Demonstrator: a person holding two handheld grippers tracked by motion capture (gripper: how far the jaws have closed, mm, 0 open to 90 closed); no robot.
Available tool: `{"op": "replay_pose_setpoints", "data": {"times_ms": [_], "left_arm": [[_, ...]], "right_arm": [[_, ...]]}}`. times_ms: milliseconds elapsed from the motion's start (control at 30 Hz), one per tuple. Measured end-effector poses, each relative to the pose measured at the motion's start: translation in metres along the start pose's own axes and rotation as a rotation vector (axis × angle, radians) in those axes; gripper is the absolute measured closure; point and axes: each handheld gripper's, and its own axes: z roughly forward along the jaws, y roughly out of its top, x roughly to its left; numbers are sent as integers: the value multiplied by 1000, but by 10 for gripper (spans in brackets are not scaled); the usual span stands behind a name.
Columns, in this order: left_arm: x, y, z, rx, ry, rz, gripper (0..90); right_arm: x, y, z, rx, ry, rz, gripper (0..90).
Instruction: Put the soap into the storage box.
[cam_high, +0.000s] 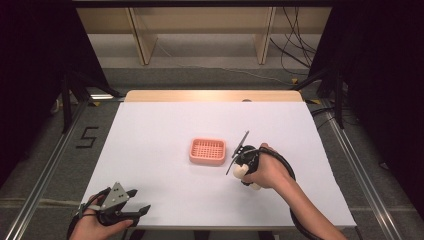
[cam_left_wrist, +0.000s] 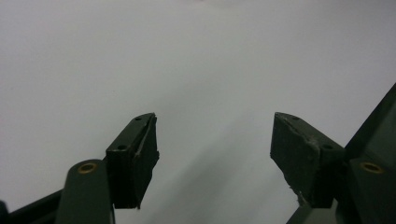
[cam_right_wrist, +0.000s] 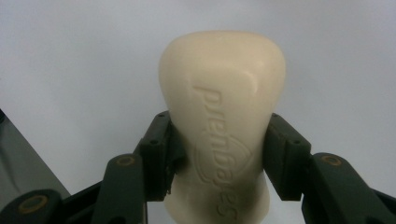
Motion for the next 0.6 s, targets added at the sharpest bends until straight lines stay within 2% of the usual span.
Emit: {"op": "replay_pose_setpoints", "data": {"times_ms": [100,133,200,267,400,433,500,567,600], "left_arm": [[1,1,-1,-16,20,24,318],[3,2,-2,-28,14,54,321],[0,2,-3,-34,14,19,321],[2,3,-4,-27,8,56,320],[-1,2,-3,-36,-2,41,320],[-1,2,-3,-35,-5,58,320],[-4,1,-2,-37,-13,16,320],[-4,1,-1,-40,-2,25,319],[-2,1,-2,-33,2,56,319]], "right_arm": [[0,2,-1,9,-7,10,507],[-2,4,-2,0,-8,-16,507],[-4,7,-3,2,-17,-28,507],[-4,9,-4,-3,-10,-36,507],[-5,12,-5,-2,-18,-45,507],[-6,15,-5,2,-22,-53,507],[-6,17,-5,-4,-14,-52,507],[-6,18,-6,1,-16,-48,506],[-7,19,-6,-2,-17,-37,506]]}}
